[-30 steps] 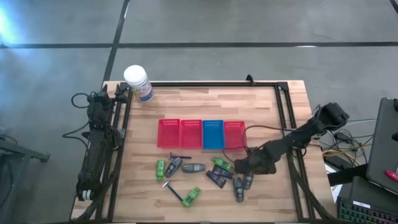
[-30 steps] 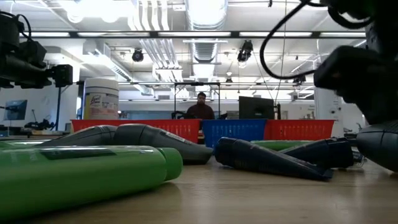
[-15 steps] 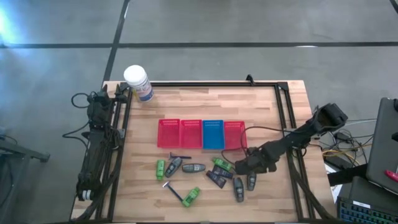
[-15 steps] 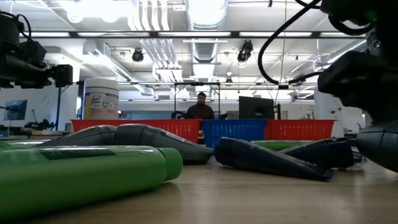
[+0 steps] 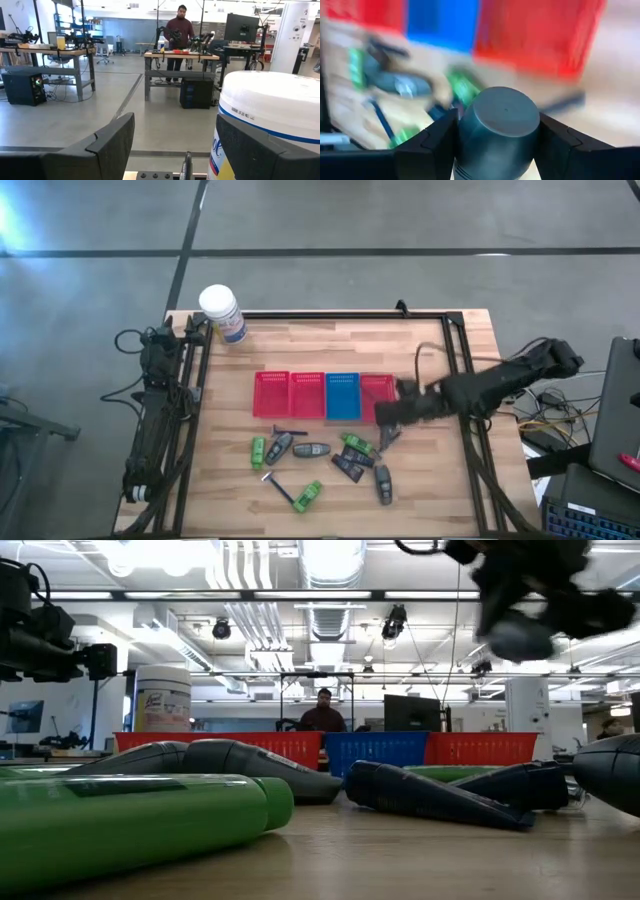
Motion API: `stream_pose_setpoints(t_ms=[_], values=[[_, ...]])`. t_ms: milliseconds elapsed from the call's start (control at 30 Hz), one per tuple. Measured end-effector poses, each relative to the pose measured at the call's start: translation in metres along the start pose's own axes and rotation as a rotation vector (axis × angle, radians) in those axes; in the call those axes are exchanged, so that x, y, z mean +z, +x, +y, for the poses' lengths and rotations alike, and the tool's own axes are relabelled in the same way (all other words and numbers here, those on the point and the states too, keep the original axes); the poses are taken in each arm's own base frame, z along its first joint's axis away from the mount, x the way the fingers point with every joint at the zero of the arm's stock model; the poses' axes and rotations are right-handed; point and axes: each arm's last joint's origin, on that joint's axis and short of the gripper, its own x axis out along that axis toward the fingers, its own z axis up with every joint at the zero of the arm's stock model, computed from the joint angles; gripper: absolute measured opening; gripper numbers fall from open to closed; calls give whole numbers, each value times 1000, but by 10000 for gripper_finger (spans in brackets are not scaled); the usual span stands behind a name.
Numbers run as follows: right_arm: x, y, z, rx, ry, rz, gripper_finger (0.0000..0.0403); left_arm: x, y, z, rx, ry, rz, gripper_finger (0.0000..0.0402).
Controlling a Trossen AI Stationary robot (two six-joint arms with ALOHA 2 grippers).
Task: Pick & Place Travel size toiletries
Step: Put the black deodorant into the right red bin
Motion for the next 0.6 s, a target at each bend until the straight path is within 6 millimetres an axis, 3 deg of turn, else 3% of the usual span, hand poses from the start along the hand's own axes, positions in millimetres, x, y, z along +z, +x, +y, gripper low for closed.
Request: stream_pose_setpoints(t_ms=[133,333,433,600], values=[[49,-7,11,-89,-110,-87,195,0,0,0,-1,0,0,287],[119,21,-4,-146,-137,81,195,0,0,0,0,0,0,287],[130,38,-11,-160,-154,152,205,0,0,0,0,0,0,287],[127,58,-16,-196,-189,218,217,0,0,0,0,0,0,287]])
